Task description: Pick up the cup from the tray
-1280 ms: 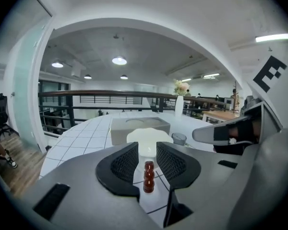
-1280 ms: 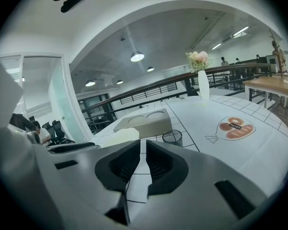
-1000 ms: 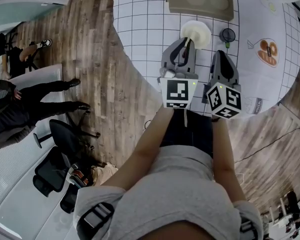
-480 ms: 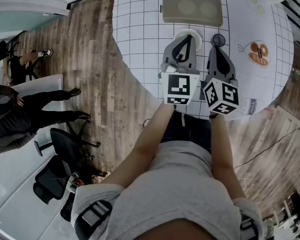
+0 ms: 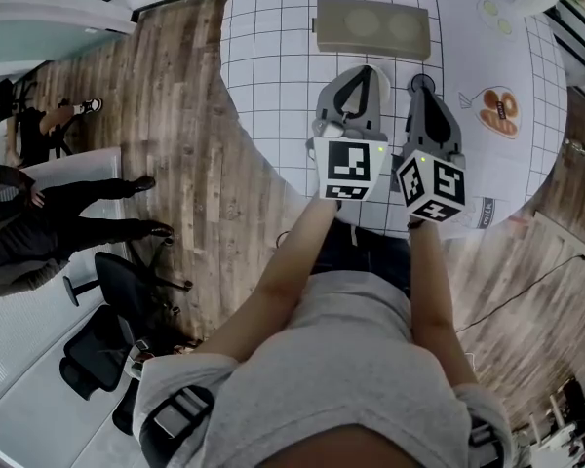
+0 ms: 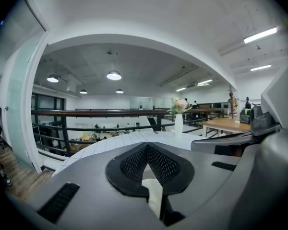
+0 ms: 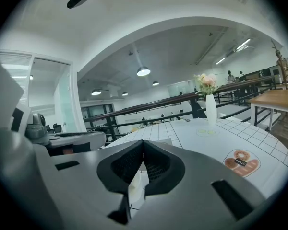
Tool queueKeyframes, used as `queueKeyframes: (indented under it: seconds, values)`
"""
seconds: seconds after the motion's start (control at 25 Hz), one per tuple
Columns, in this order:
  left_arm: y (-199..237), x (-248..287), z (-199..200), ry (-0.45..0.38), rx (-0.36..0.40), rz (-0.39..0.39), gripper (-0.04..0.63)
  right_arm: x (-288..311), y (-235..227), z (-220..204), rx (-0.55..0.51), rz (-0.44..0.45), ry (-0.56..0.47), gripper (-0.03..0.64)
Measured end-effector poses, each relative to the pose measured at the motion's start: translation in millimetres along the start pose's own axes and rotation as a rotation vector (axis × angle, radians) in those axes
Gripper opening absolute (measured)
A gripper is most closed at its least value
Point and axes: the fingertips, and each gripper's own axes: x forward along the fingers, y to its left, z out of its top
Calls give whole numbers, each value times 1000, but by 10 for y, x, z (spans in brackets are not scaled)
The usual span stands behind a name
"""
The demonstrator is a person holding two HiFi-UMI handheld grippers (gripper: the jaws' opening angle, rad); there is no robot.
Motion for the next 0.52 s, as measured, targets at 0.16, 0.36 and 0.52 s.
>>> queueKeyframes:
  seconds: [0.16, 0.36, 0.52]
  values:
    - [67, 16, 7, -1, -3, 9, 8, 31, 10, 11, -3, -1, -1, 9]
    - [113, 26, 31, -7, -6, 17, 8, 61, 20, 33, -8, -2, -6, 9]
    - [137, 26, 47, -11, 1, 18, 8, 78, 24, 54, -12, -6, -13, 9]
